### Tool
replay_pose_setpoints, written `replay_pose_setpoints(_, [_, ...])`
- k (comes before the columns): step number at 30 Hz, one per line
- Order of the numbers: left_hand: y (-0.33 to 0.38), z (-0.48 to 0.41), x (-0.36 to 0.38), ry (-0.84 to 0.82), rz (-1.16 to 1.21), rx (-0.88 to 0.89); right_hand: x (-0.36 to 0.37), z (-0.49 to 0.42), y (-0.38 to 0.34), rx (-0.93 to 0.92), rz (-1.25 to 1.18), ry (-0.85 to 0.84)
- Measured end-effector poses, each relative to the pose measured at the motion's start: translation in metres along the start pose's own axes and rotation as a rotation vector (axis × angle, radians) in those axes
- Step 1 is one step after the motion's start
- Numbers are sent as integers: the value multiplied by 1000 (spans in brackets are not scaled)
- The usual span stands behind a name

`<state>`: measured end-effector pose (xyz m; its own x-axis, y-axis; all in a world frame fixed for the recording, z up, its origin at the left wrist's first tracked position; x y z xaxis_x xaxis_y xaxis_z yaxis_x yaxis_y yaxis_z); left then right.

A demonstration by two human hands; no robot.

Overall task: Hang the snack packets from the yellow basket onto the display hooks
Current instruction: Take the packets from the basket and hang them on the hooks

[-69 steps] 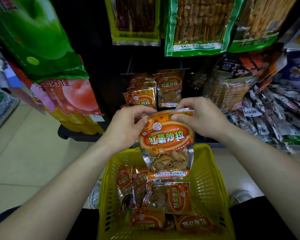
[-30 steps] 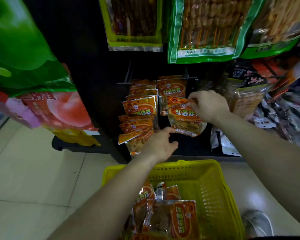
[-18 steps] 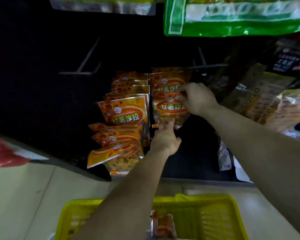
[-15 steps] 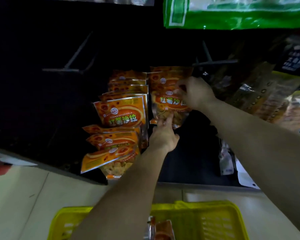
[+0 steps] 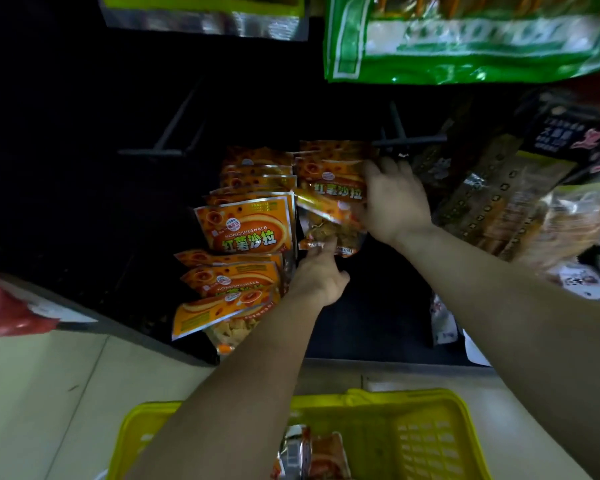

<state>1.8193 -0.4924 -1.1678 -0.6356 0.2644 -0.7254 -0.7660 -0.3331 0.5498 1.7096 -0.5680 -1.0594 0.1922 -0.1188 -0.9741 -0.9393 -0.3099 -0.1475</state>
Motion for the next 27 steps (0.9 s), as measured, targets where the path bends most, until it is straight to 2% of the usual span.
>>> replay_pose_setpoints(10, [6, 104, -23, -25, -30, 103, -35, 94, -6, 25, -171, -165])
replay_pose_setpoints(18, [19, 185, -48, 30, -67, 193, -78, 178, -13, 73, -220, -233])
replay_pose_setpoints(23, [-20, 228, -61, 55, -31, 127, -67, 224, -26, 56, -234, -347])
replay_pose_setpoints(27, [-71, 260, -71, 84, -128, 52, -48, 256, -46, 17, -278, -493])
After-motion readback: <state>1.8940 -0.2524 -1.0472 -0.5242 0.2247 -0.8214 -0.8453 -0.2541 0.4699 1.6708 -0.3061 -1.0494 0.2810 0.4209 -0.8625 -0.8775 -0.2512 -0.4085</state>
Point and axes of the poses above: each hand's wrist, its own z-axis away from the middle knuckle, its own x-axis out of the palm, y = z × x, the point moved 4 cm from there along -z, towards the middle knuckle, and after that the axes turned 1 degree about x, right-handed, at the moved point
